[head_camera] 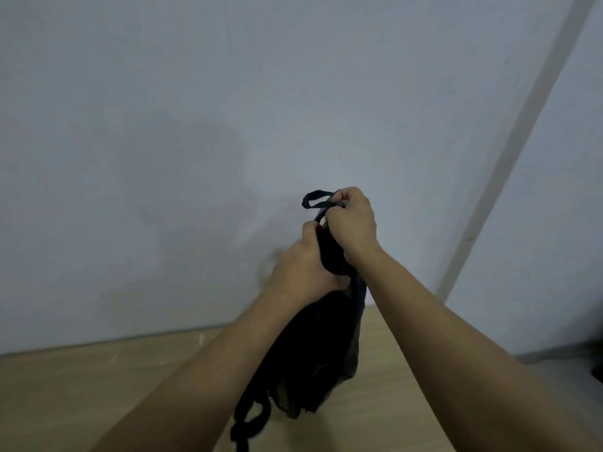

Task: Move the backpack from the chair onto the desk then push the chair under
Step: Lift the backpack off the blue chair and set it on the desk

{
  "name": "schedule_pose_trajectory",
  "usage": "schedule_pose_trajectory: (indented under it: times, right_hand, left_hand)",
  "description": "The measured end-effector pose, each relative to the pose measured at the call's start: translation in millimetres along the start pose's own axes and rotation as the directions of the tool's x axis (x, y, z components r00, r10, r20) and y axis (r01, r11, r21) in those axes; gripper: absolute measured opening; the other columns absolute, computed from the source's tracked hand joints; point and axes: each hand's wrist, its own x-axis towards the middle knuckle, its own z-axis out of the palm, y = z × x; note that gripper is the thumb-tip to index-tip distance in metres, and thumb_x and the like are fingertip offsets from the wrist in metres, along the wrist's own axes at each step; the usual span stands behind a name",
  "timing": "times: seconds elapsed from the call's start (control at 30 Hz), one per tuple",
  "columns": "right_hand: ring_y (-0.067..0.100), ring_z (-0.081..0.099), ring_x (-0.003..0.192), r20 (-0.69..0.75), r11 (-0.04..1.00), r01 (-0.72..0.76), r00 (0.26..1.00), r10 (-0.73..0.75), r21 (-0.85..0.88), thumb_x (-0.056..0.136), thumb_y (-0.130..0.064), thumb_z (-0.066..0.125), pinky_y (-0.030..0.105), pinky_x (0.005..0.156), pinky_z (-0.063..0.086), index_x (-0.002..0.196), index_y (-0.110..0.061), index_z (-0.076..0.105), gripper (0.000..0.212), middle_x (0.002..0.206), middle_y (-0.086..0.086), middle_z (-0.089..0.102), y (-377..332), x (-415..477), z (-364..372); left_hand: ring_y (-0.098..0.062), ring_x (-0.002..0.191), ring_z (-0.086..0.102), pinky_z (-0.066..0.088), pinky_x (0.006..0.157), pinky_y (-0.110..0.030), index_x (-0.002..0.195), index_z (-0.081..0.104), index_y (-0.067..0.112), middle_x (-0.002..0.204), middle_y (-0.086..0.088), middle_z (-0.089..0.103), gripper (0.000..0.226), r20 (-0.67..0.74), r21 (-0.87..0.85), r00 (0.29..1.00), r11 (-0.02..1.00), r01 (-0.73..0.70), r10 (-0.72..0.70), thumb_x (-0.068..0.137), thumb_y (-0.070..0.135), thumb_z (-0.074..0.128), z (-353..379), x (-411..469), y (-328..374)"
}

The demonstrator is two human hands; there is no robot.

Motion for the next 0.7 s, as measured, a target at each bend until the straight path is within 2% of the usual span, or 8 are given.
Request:
schedule_pose_trajectory:
  times: [0.13,0.2,0.33,0.4,0.5,0.6,0.67,0.7]
  right_hand:
    - [0.016,0.058,0.067,0.092,0.999,-0.042,0.995,0.041,0.006,0.074,-0.010,0.051,0.033,0.058,0.043,0.082,-0.029,0.054,0.022,0.080,-0.004,0.063,40,26,28]
    - [0.014,0.057,0.065,0.162,0.999,-0.032,0.986,0.034,-0.017,0.080,-0.010,0.055,0.031,0.058,0.043,0.081,-0.028,0.055,0.018,0.078,-0.005,0.061,59,37,40]
    - [0.010,0.060,0.048,0.334,0.998,-0.065,0.941,0.059,0.007,0.089,-0.015,0.056,0.025,0.044,0.049,0.086,-0.024,0.058,0.010,0.070,0.000,0.062,77,68,56]
    - [0.010,0.062,0.046,0.305,0.996,-0.053,0.952,0.030,0.067,0.084,-0.017,0.056,0.023,0.044,0.050,0.089,-0.025,0.060,0.010,0.063,0.001,0.064,81,87,50]
    - [0.004,0.063,0.067,0.166,0.991,0.103,0.982,-0.088,-0.085,0.073,-0.025,0.059,0.022,0.065,0.050,0.104,-0.030,0.060,0.031,0.079,-0.008,0.070,102,120,26]
    - [0.018,0.056,0.115,0.418,0.941,0.095,0.907,0.054,-0.326,0.080,-0.036,0.070,0.037,0.099,0.044,0.132,-0.031,0.050,0.056,0.132,0.002,0.057,138,136,21]
    - [0.018,0.056,0.117,0.614,0.972,0.021,0.779,0.132,-0.235,0.086,-0.032,0.072,0.030,0.096,0.046,0.140,-0.028,0.043,0.061,0.137,0.007,0.053,158,128,34]
    - [0.018,0.058,0.113,0.639,0.984,0.014,0.762,0.105,-0.178,0.089,-0.029,0.070,0.028,0.091,0.047,0.139,-0.028,0.040,0.059,0.133,0.006,0.055,167,122,42]
  left_hand:
    - [-0.028,0.101,0.065,0.056,0.082,-0.040,0.131,0.040,0.019,0.112,-0.006,0.065,0.078,0.032,-0.124,0.990,0.983,0.137,-0.134,0.066,0.010,0.081,14,37,-38]
    - [-0.028,0.106,0.065,0.053,0.084,-0.033,0.133,0.046,0.017,0.118,-0.010,0.066,0.074,0.042,-0.148,0.986,0.975,0.163,-0.159,0.069,0.000,0.078,19,51,-59]
    - [-0.024,0.104,0.064,0.048,0.082,-0.026,0.132,0.052,0.017,0.111,-0.003,0.064,0.066,0.008,-0.160,0.979,0.966,0.201,-0.203,0.073,-0.003,0.075,25,77,-94]
    - [-0.020,0.101,0.061,0.044,0.083,-0.024,0.130,0.054,0.017,0.108,0.002,0.060,0.061,-0.019,-0.172,0.972,0.958,0.229,-0.236,0.075,0.001,0.075,22,86,-112]
    - [-0.015,0.099,0.058,0.042,0.082,-0.023,0.128,0.056,0.016,0.109,0.005,0.061,0.055,-0.080,-0.207,0.955,0.942,0.264,-0.285,0.078,0.002,0.073,16,88,-140]
    - [-0.019,0.100,0.062,0.048,0.088,-0.031,0.125,0.060,0.015,0.109,0.000,0.068,0.053,-0.153,-0.265,0.928,0.918,0.293,-0.340,0.077,0.000,0.074,12,83,-162]
    - [-0.016,0.095,0.065,0.051,0.091,-0.035,0.124,0.061,0.020,0.106,0.005,0.070,0.053,-0.147,-0.309,0.924,0.904,0.296,-0.353,0.077,-0.002,0.075,9,80,-172]
    - [-0.012,0.094,0.066,0.052,0.091,-0.035,0.123,0.061,0.023,0.104,0.009,0.070,0.054,-0.139,-0.330,0.926,0.898,0.292,-0.352,0.078,-0.003,0.075,7,78,-176]
